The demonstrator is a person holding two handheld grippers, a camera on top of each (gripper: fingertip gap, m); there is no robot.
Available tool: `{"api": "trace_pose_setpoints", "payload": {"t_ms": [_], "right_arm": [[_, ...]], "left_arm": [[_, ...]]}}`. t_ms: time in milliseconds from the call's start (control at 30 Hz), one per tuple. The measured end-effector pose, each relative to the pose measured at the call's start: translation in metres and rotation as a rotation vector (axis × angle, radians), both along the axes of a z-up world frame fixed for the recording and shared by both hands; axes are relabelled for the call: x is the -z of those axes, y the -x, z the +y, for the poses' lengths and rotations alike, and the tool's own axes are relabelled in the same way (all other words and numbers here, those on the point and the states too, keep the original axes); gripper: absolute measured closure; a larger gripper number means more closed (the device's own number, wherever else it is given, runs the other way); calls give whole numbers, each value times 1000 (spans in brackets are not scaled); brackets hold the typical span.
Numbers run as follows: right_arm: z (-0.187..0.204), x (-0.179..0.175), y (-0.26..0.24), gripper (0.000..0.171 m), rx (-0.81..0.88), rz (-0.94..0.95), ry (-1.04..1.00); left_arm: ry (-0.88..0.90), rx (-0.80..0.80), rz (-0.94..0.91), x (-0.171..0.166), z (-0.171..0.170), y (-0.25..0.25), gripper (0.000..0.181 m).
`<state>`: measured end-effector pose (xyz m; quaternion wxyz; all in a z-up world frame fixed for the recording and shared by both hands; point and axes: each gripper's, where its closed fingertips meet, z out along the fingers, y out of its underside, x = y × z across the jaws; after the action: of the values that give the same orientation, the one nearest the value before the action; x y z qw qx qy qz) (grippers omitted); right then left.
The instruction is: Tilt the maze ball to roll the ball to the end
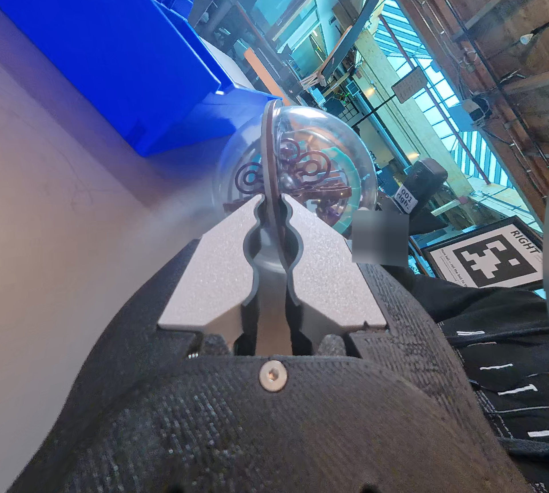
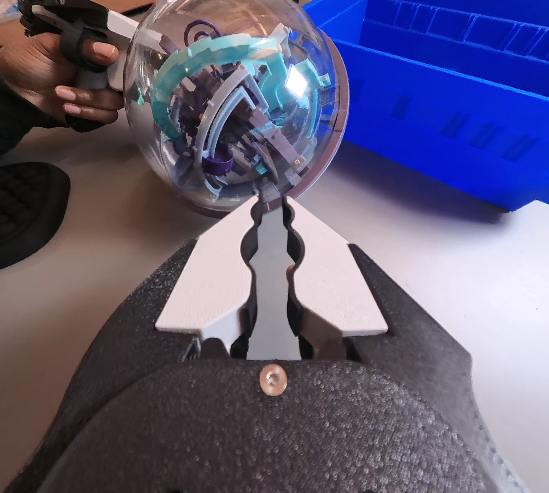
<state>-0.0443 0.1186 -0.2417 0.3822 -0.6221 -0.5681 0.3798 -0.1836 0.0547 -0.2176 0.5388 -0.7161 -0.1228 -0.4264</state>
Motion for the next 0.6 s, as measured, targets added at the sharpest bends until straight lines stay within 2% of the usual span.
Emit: {"api": "trace_pose_setpoints", "payload": {"t_ms": [133, 200, 333, 500, 600], "right_arm": [[-3, 0, -1, 132, -84, 31, 146], [-7, 3, 0, 128, -135, 38, 260], [-13, 5, 2, 131, -214, 57, 452], [-16, 7, 7, 137, -267, 78, 593], [-20, 10, 9, 150, -292, 73, 641]], "left_arm": [[-36, 1, 24, -6, 0, 0, 175], [-53, 11, 32, -7, -1, -2, 175], [-64, -5, -14, -5, 0, 3, 175], [-89, -12, -51, -2, 2, 8, 175], [-97, -30, -61, 0, 3, 12, 175]]}}
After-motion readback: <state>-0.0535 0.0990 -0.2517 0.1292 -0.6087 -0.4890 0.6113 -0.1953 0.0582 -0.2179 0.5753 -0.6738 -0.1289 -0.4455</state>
